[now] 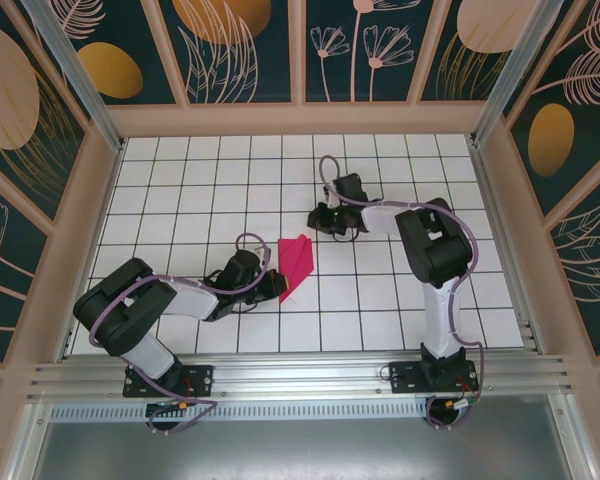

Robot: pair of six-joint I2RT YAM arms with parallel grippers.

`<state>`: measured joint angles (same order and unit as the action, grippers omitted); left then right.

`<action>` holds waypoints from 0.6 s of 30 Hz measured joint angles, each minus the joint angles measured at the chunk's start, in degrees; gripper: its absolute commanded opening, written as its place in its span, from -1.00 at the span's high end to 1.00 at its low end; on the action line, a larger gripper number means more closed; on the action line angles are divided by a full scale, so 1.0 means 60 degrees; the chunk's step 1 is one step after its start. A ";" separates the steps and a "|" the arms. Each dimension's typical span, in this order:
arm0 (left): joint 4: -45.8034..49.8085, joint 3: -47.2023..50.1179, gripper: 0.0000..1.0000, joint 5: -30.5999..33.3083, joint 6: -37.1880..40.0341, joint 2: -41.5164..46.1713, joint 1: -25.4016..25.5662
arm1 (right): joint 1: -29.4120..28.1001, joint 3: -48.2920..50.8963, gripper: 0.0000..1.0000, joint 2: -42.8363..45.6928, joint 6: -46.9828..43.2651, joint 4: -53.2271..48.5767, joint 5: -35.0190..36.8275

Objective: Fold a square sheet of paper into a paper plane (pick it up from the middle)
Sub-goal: Fourth fold the wing at the center of the table.

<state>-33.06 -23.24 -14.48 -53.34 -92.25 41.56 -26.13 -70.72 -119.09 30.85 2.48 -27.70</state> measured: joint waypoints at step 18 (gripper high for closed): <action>0.0076 -0.0040 1.00 0.0000 0.0073 0.0015 0.0000 | -0.2036 0.1934 0.80 0.1738 0.0408 0.0707 -0.0146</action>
<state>-32.60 -23.49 -14.48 -52.90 -92.16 41.56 -38.35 -59.11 -108.66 33.30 6.72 -28.58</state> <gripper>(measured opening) 0.048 0.107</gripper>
